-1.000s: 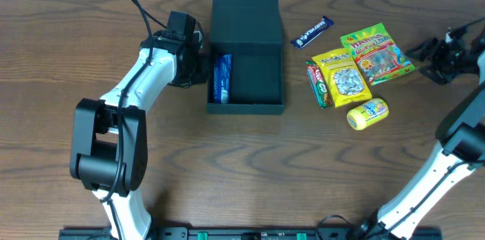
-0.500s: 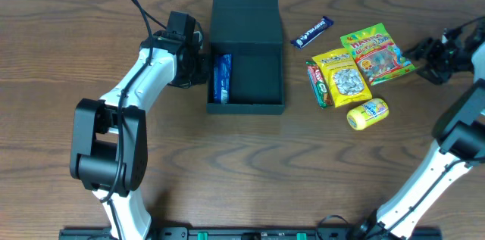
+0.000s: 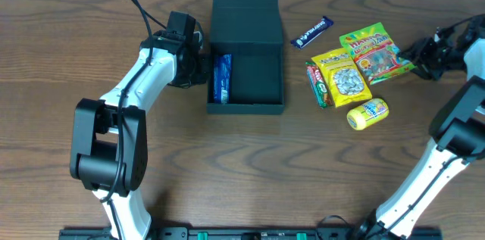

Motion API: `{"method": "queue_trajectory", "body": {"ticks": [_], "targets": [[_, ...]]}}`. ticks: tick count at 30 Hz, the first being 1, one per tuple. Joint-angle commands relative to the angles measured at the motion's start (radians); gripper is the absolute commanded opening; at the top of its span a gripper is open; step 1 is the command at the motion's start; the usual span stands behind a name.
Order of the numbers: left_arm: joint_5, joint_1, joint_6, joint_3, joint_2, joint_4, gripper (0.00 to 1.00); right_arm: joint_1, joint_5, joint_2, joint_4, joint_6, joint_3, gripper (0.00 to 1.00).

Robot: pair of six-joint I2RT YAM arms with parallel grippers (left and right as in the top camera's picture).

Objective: Pack container
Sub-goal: 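Grasp the green gummy bag with the right gripper, then carry the green gummy bag over the box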

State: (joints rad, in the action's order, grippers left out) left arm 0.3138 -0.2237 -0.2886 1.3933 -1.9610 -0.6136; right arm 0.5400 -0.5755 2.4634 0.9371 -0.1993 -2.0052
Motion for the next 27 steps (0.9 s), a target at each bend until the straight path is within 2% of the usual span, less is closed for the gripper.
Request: {"method": "queue_trajectory", "body": {"ticks": [1,4,7,15,22,27], "targets": [[-0.01,0.002,-0.004,-0.006,0.003,-0.003,0.06,-0.017,-0.008,0.043,-0.014,-0.037,0.009,0.26],[-0.01,0.002,-0.004,-0.006,0.003,-0.003,0.06,-0.016,-0.008,0.043,-0.022,-0.04,0.009,0.01],[-0.01,0.002,-0.004,-0.006,0.003,-0.003,0.06,-0.011,-0.016,0.042,-0.025,-0.039,0.008,0.01],[-0.01,0.002,-0.003,-0.005,0.003,-0.003,0.06,0.014,-0.2,0.009,-0.032,-0.029,-0.075,0.01],[-0.009,0.024,-0.004,-0.001,0.01,-0.003,0.05,-0.003,-0.222,-0.164,-0.034,-0.071,-0.16,0.01],[-0.006,0.055,-0.004,0.01,0.013,-0.006,0.06,-0.044,-0.223,-0.309,-0.071,-0.154,-0.16,0.01]]}}
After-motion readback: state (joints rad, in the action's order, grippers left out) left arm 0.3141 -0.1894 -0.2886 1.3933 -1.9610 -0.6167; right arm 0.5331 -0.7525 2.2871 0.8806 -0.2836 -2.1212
